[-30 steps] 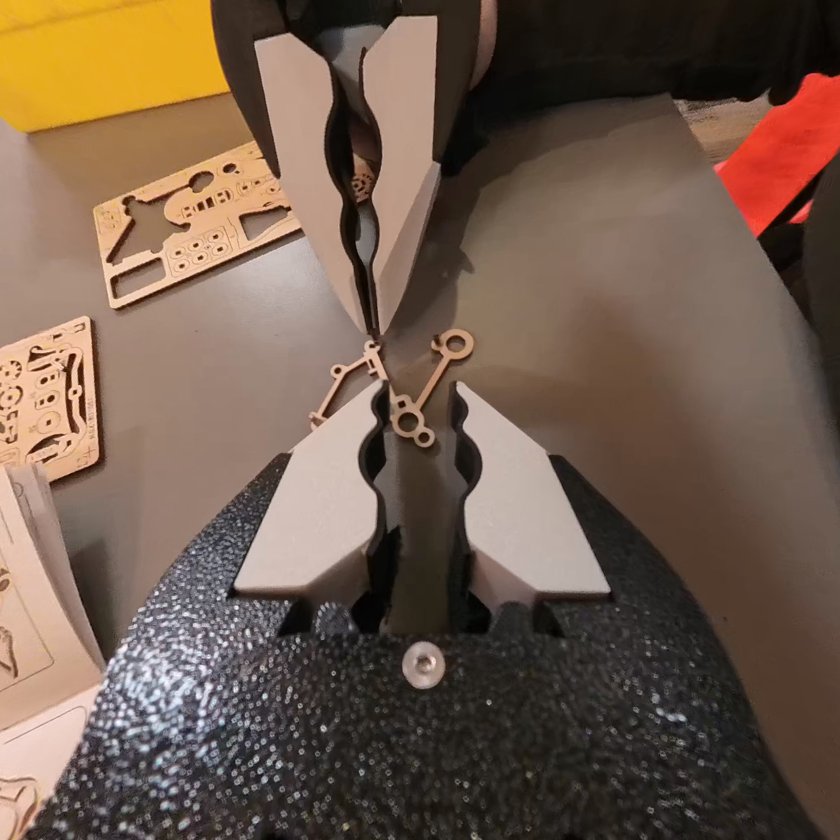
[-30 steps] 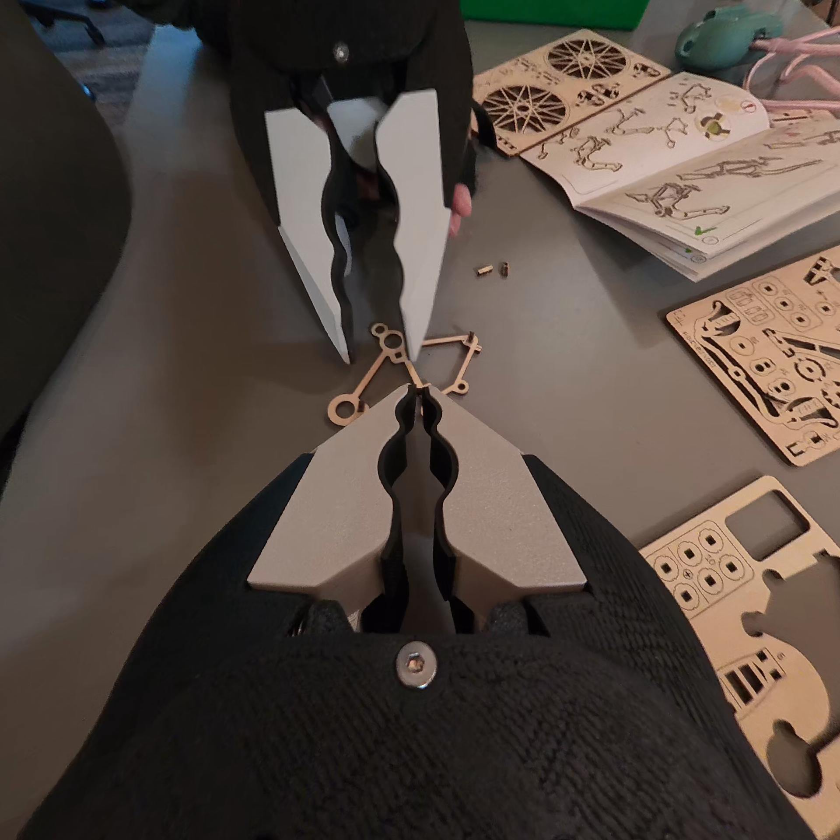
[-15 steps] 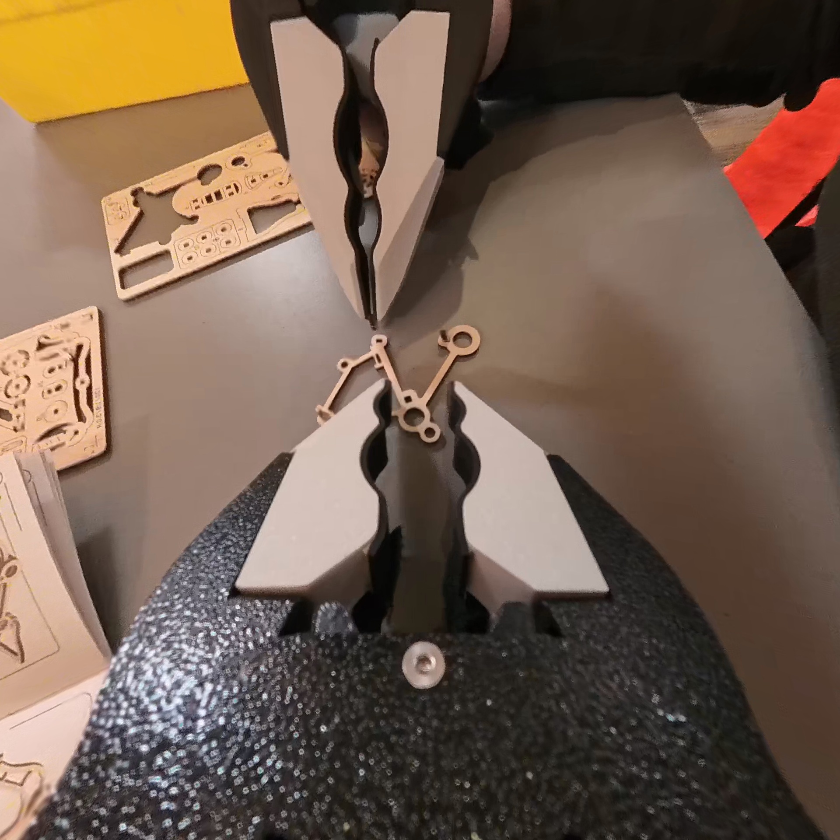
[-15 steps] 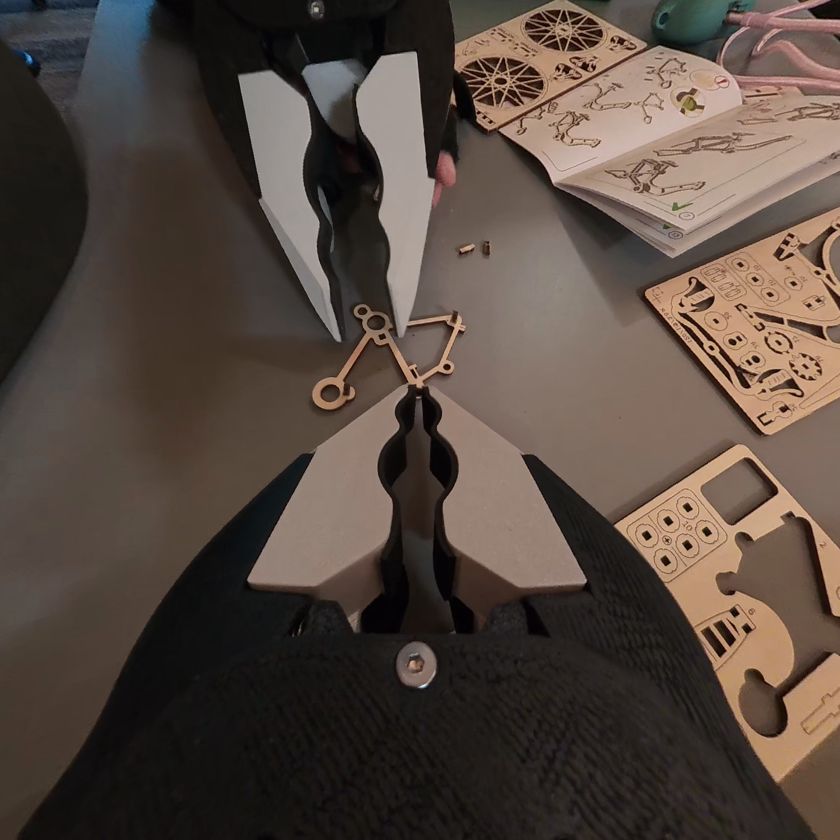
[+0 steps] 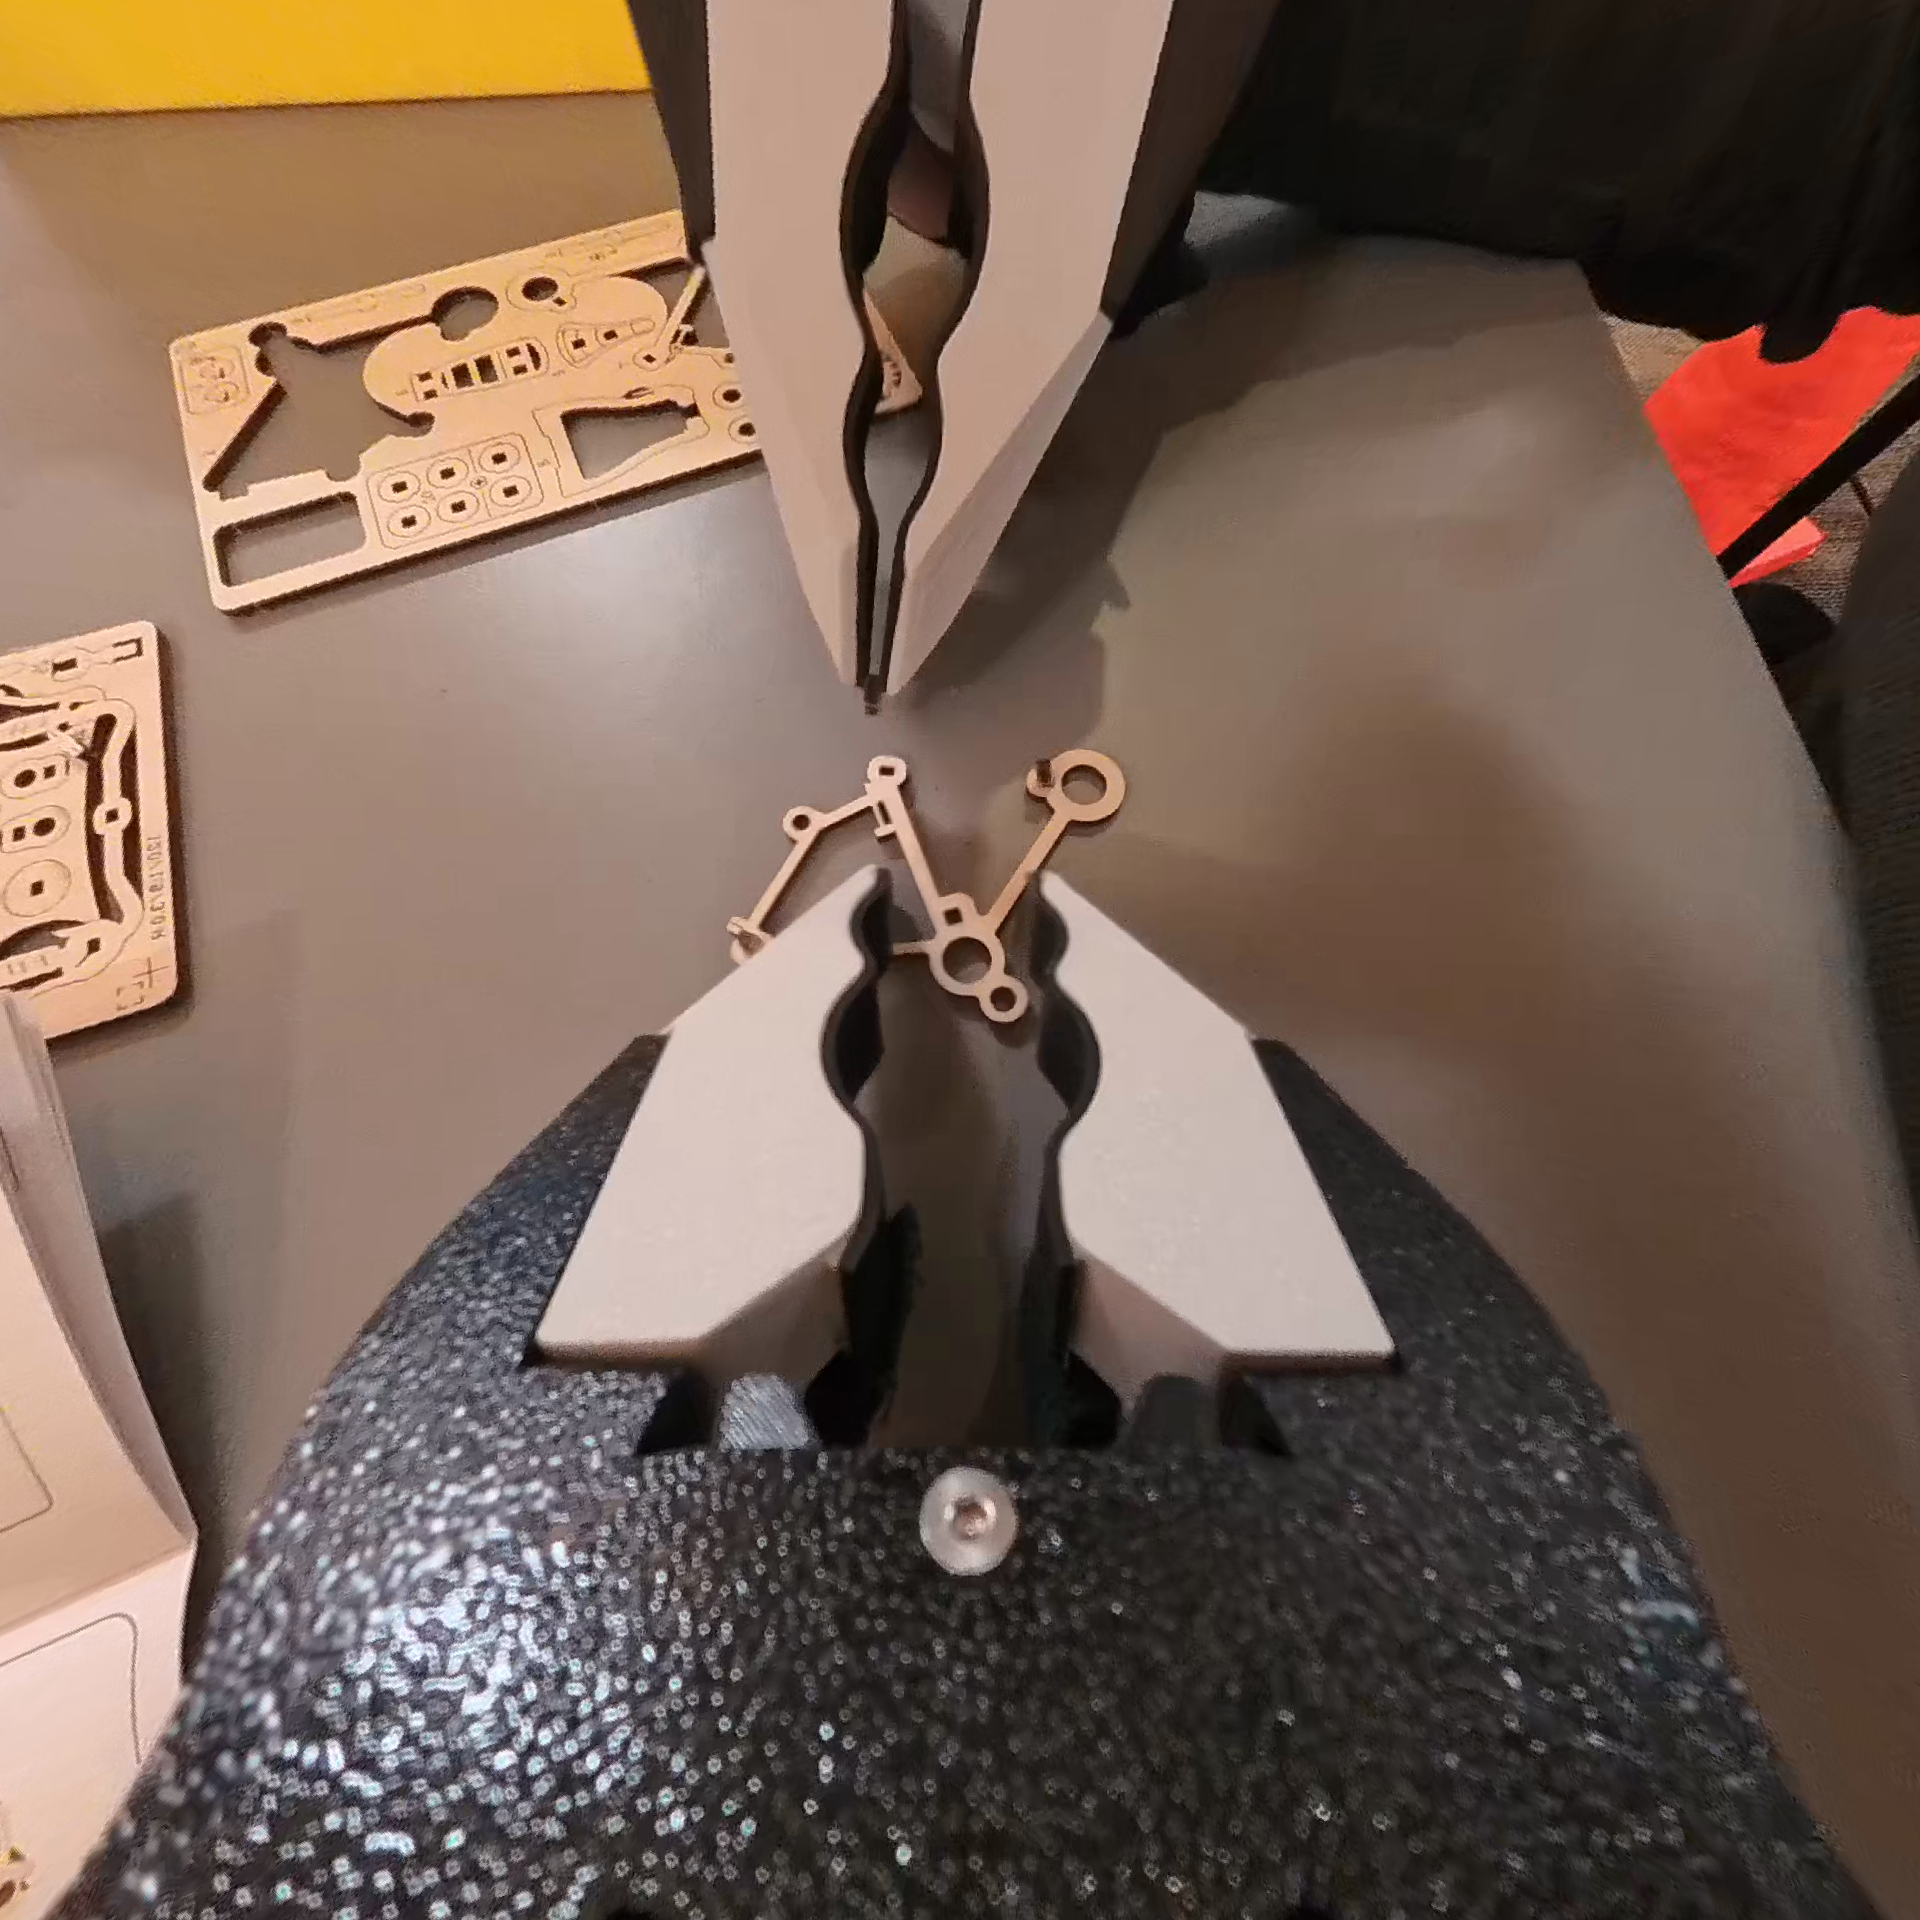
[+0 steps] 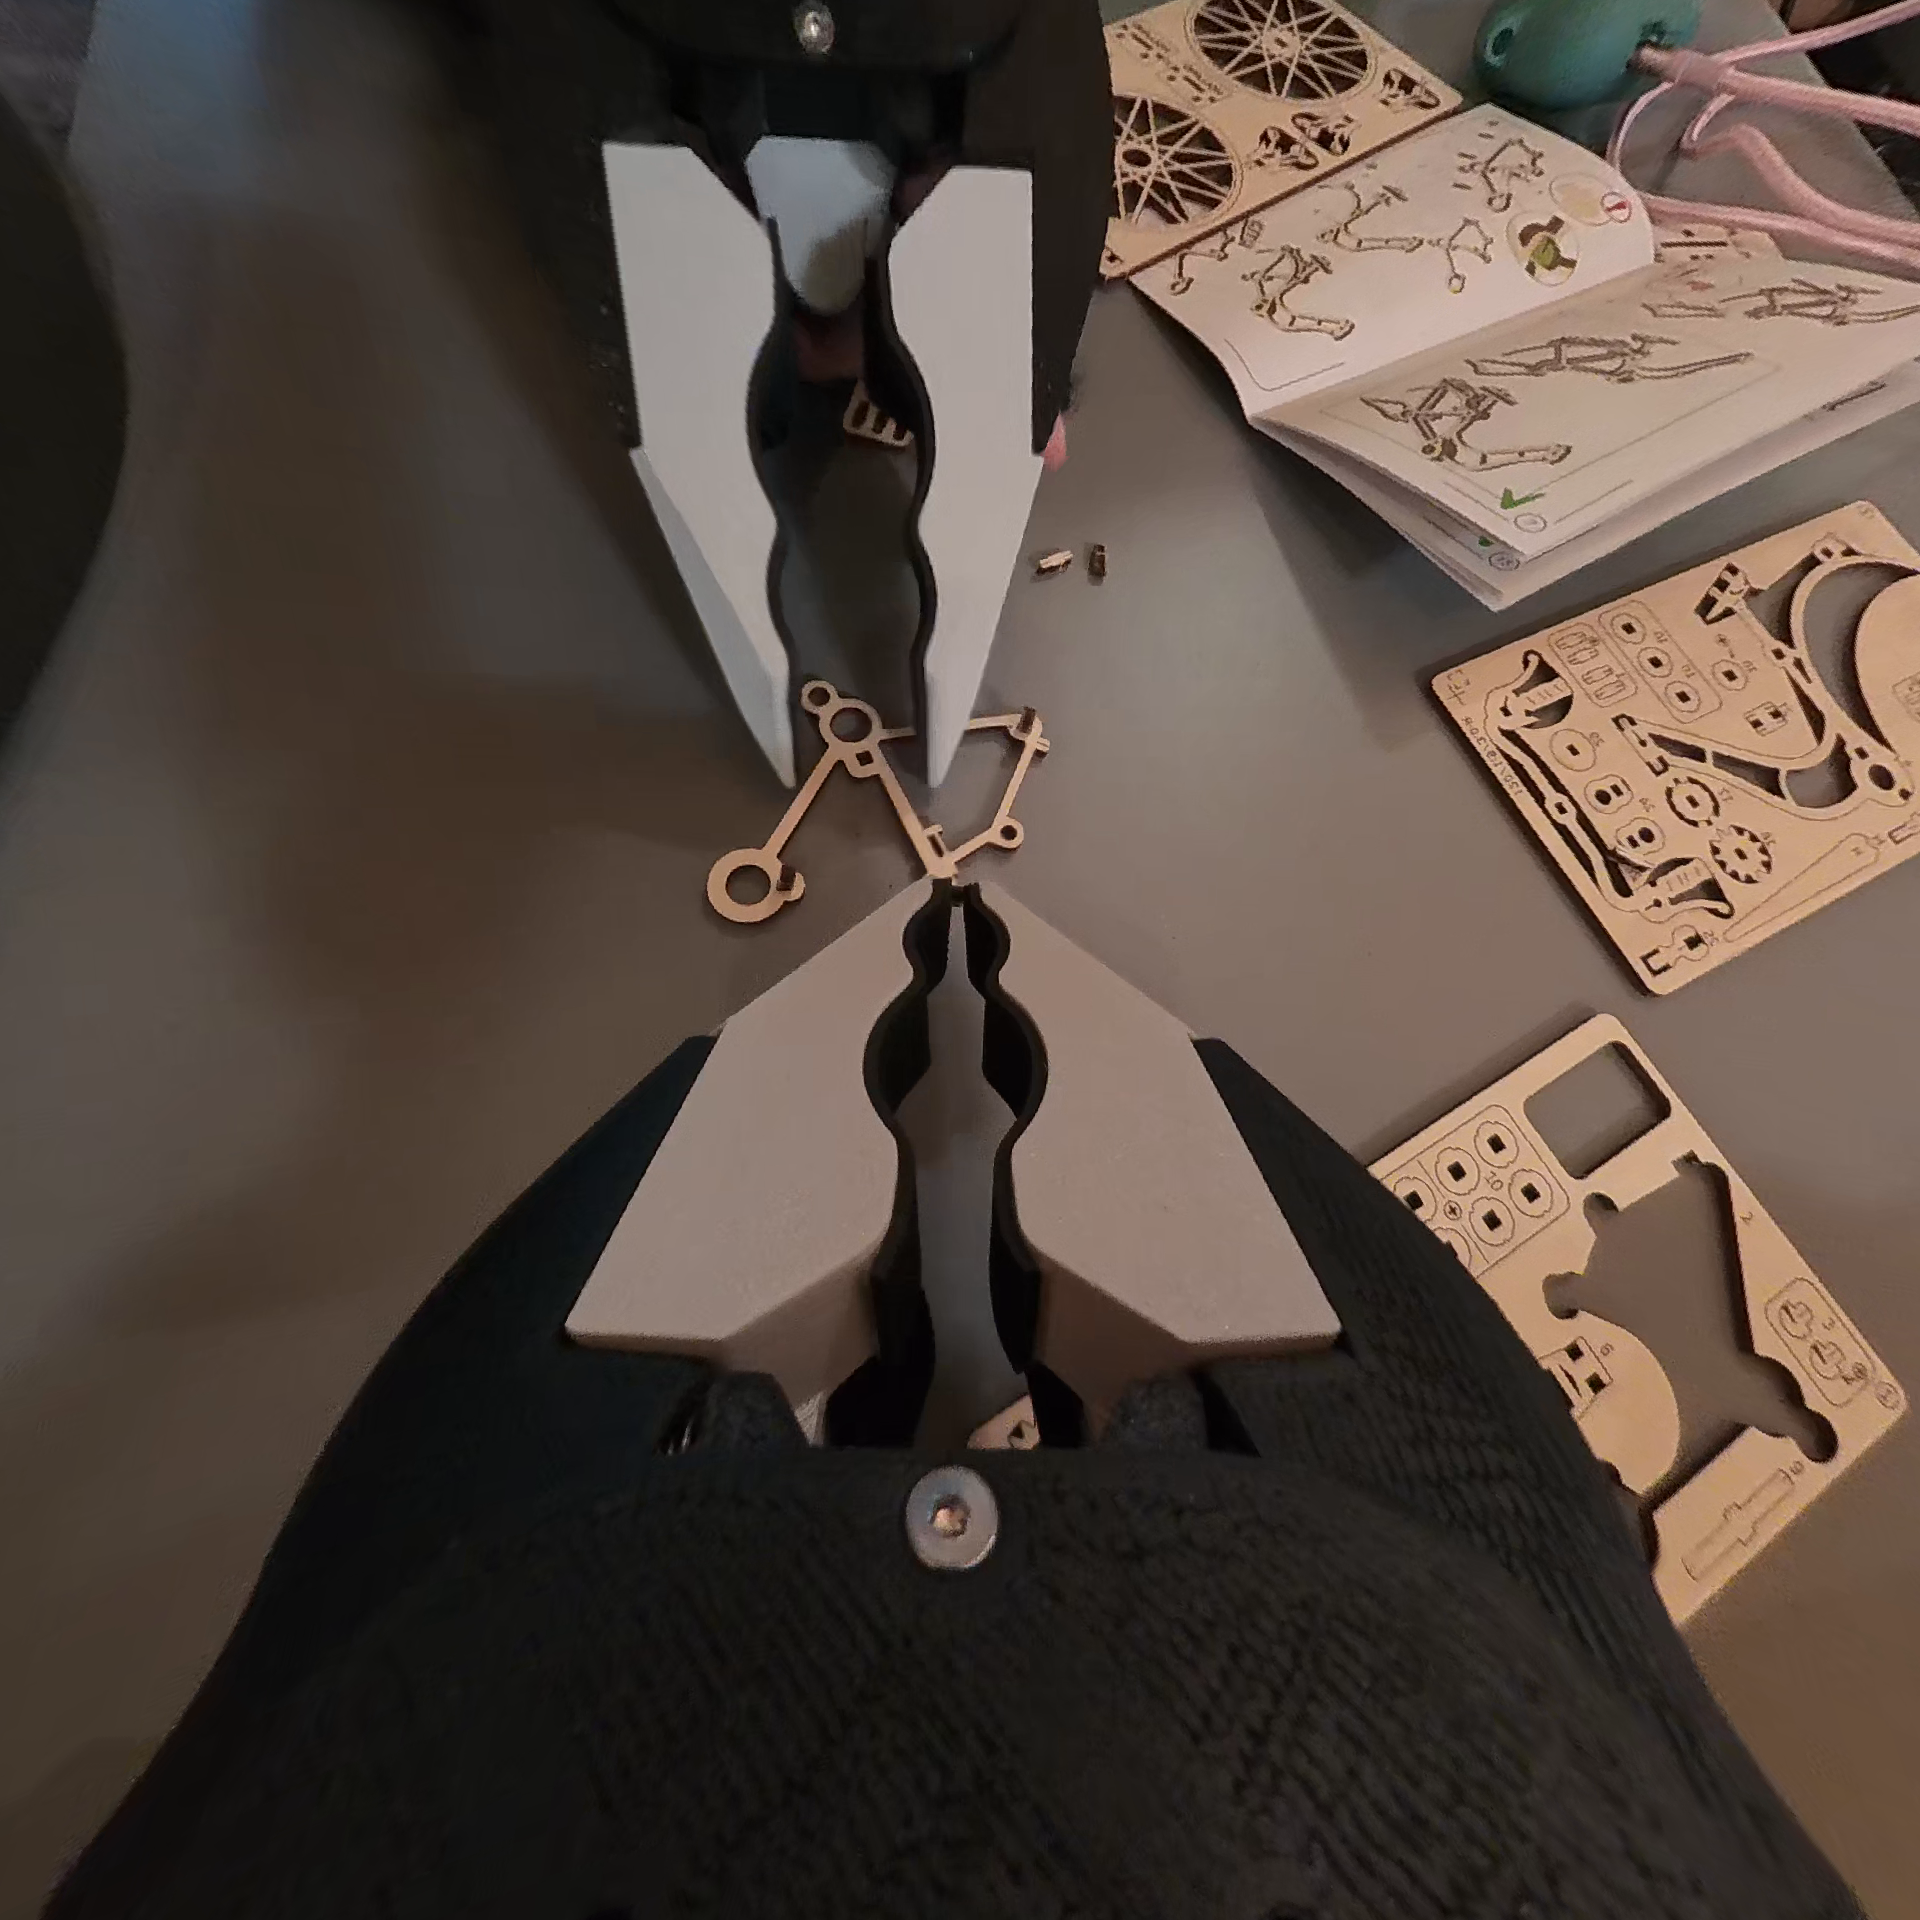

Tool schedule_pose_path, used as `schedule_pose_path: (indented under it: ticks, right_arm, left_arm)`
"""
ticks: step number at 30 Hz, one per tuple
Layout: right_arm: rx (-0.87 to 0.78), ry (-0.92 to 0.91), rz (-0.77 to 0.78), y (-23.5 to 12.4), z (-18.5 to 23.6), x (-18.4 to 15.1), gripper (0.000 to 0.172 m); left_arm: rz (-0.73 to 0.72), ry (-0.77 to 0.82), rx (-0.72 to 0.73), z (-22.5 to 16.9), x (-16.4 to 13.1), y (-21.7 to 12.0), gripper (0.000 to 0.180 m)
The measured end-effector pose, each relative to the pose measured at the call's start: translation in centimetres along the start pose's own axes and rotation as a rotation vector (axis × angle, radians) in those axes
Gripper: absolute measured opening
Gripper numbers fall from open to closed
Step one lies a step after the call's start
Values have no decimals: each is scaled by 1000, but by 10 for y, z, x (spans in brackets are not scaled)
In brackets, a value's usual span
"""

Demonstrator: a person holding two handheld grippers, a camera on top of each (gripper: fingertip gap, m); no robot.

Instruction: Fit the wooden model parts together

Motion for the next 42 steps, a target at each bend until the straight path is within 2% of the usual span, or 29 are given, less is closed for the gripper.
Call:
schedule_pose_path:
  ticks: [2, 15, 42]
  right_arm:
    - [6, 1, 12, -1, 1, 1, 1]
    - [77, 28, 81, 7, -3, 5, 1]
    - [25, -2, 174, 14, -2, 0, 0]
  left_arm:
    - [2, -1, -1, 1, 0, 0, 17]
    - [-1, 5, -9, 1, -1, -1, 15]
    - [0, 2, -6, 1, -1, -1, 15]
Point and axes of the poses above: each gripper's, where its closed fingertips meet, y out along the fingers, x out of its top, z = x × y across the jaws, the point moved 2 cm from there along -y, back along the fingers, and after that the axes turned 8 degrees about x, right-handed, at the moved point
